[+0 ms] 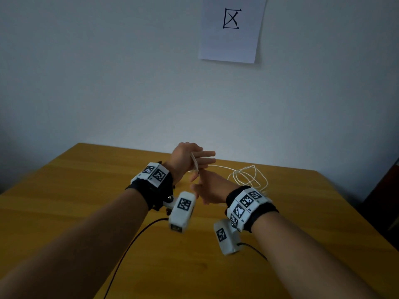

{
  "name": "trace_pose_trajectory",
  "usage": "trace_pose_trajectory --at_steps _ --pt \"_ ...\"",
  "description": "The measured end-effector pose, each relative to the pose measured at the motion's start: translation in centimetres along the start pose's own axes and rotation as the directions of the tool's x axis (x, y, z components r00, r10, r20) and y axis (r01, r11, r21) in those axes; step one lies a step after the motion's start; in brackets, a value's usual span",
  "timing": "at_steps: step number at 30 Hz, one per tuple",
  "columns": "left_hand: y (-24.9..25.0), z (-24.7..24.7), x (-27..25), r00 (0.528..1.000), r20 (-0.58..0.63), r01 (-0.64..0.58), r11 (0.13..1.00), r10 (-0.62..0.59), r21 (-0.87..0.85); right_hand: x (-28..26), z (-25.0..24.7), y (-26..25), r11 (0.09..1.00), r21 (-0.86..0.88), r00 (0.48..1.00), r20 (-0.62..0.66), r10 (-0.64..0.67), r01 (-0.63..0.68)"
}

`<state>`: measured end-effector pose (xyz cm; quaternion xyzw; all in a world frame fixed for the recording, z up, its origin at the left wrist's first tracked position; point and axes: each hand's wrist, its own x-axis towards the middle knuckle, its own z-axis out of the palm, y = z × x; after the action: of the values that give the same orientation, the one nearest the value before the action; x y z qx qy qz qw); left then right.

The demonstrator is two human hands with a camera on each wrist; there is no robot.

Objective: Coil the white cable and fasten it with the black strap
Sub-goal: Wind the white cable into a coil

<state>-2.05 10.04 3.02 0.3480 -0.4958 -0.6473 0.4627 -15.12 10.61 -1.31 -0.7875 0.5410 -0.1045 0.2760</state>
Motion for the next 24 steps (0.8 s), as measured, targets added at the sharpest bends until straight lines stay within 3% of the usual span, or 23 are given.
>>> trace_pose_trajectory --at_steps 2,4,6,8,10,14,15,17,19,21,24 --pt "-0.1 0.7 0.1 0.993 -0.095 -0.052 0.986 0.068 0.156 0.1 0.0 0.2 1.000 0.002 1.000 0.001 -0.001 0.001" --pt "-0.6 0.7 0.3 0.988 -0.100 -0.079 0.934 0.121 0.349 0.1 -0.2 0.4 0.999 0.031 1.000 -0.009 -0.011 0.011" --pt "-1.3 0.1 -0.1 0.990 -0.040 -0.077 0.753 0.136 0.653 -0.1 -0.5 0.5 0.998 0.068 1.000 0.012 -0.010 0.009" --pt "-1.9 -0.7 -0.1 0.994 -0.029 -0.024 0.459 0.108 0.888 -0.3 -0.8 0.8 0.999 0.050 0.999 0.040 0.012 -0.014" --pt "-2.2 -1.5 0.1 0.992 -0.057 0.024 0.271 0.114 0.962 -0.8 -1.2 0.9 0.999 -0.008 0.997 0.065 0.037 -0.037" --pt "-3.0 -2.0 0.0 0.999 -0.016 0.013 0.085 0.034 0.996 -1.4 -1.9 0.5 0.991 -0.130 1.000 0.010 0.007 -0.006" --pt "-3.1 -2.0 -0.1 1.000 -0.010 0.008 0.088 0.018 0.996 -1.4 -2.2 0.5 0.990 -0.143 1.000 -0.013 -0.019 0.017" --pt "-3.2 -2.1 -0.4 0.996 -0.082 0.087 0.253 -0.031 0.964 -1.3 -2.7 0.7 0.987 -0.149 0.997 -0.053 -0.063 0.055" --pt "-3.3 -2.2 -0.6 0.996 -0.071 0.087 0.369 -0.055 0.925 -1.0 -3.1 1.2 0.989 -0.134 0.991 -0.108 -0.080 0.065" --pt "-3.4 -2.4 -0.2 0.985 -0.119 0.162 0.441 -0.124 0.883 -1.0 -3.4 1.7 0.988 -0.136 0.981 -0.170 -0.093 0.070" --pt "-2.9 -2.2 0.0 0.971 -0.092 0.203 0.557 -0.221 0.805 -0.8 -3.4 2.2 0.988 -0.139 0.968 -0.231 -0.097 0.066"
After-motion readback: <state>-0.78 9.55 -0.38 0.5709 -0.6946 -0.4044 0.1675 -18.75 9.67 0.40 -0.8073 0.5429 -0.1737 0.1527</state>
